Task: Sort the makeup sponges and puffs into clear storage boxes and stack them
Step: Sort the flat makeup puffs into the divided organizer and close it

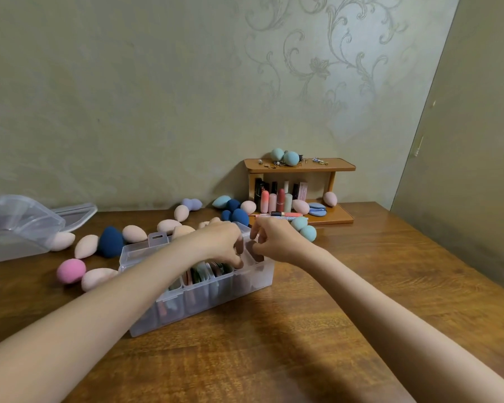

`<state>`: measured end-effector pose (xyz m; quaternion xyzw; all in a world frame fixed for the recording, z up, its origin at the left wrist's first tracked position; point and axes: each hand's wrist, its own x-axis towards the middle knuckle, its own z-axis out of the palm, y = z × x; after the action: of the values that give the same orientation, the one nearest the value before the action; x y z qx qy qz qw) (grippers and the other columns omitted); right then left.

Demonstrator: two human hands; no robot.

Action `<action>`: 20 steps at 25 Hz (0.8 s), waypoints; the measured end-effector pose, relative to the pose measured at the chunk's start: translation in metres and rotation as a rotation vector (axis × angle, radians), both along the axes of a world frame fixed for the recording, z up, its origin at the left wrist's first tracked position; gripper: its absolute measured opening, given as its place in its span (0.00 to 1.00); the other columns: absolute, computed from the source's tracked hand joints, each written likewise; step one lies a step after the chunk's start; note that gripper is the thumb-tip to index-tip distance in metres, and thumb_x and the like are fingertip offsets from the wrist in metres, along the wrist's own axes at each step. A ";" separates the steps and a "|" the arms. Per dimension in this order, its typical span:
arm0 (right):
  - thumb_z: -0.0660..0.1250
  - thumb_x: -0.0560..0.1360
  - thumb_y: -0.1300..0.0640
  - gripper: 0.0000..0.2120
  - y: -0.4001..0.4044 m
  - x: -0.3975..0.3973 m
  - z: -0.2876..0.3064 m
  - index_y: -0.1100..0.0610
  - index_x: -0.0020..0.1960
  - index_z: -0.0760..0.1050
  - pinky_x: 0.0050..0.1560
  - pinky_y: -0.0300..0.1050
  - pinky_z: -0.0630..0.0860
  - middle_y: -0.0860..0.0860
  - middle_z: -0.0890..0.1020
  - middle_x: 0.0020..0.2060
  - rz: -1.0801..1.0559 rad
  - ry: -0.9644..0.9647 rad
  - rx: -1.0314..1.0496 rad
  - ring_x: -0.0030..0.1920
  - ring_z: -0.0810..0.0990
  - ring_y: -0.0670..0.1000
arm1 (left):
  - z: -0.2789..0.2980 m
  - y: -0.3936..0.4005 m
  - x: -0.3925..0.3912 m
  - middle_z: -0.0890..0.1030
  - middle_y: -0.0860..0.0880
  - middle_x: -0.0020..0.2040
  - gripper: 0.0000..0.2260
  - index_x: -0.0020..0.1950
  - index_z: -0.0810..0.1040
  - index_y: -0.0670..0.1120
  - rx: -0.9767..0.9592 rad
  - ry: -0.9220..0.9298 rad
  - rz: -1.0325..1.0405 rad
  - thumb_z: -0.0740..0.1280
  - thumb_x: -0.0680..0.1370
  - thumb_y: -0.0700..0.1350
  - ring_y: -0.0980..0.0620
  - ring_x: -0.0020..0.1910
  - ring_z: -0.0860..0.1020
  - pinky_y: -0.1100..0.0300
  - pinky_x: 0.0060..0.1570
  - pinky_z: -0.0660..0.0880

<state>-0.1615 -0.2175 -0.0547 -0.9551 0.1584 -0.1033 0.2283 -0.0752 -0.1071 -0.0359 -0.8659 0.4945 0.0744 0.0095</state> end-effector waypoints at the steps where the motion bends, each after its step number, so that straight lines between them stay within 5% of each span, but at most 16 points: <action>1: 0.67 0.74 0.60 0.11 0.000 0.001 -0.001 0.60 0.56 0.73 0.37 0.32 0.70 0.53 0.77 0.46 -0.001 0.001 -0.001 0.42 0.74 0.47 | 0.000 0.002 0.000 0.77 0.49 0.49 0.14 0.58 0.79 0.49 -0.025 0.033 -0.007 0.68 0.74 0.50 0.51 0.50 0.71 0.62 0.37 0.65; 4: 0.67 0.74 0.60 0.10 0.001 0.002 -0.002 0.61 0.54 0.75 0.40 0.36 0.72 0.56 0.80 0.51 0.001 0.005 -0.046 0.46 0.74 0.48 | -0.003 0.004 0.002 0.81 0.49 0.53 0.13 0.57 0.80 0.47 -0.101 0.082 -0.013 0.70 0.74 0.47 0.52 0.52 0.78 0.62 0.42 0.72; 9: 0.65 0.75 0.63 0.08 0.004 0.002 -0.003 0.62 0.52 0.79 0.47 0.41 0.75 0.57 0.82 0.51 0.036 0.021 -0.086 0.48 0.78 0.52 | -0.008 0.004 -0.001 0.76 0.53 0.45 0.11 0.49 0.71 0.51 -0.222 0.117 -0.039 0.72 0.72 0.45 0.53 0.46 0.74 0.61 0.42 0.68; 14: 0.61 0.76 0.65 0.10 -0.002 0.004 0.000 0.60 0.54 0.79 0.44 0.36 0.73 0.56 0.82 0.53 0.061 0.079 -0.060 0.50 0.78 0.50 | 0.002 0.004 0.019 0.82 0.50 0.46 0.08 0.53 0.78 0.48 -0.393 0.241 -0.021 0.67 0.75 0.40 0.54 0.48 0.79 0.62 0.49 0.75; 20: 0.60 0.77 0.65 0.10 -0.015 0.006 0.007 0.60 0.53 0.78 0.34 0.30 0.73 0.56 0.82 0.52 0.113 0.112 0.017 0.38 0.77 0.46 | 0.013 -0.021 0.036 0.81 0.48 0.56 0.12 0.57 0.80 0.47 -0.043 0.172 -0.260 0.68 0.75 0.44 0.50 0.58 0.76 0.52 0.61 0.72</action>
<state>-0.1553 -0.2327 -0.0478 -0.9648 0.1177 -0.0354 0.2324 -0.0391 -0.1279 -0.0229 -0.7851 0.6029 0.1356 -0.0419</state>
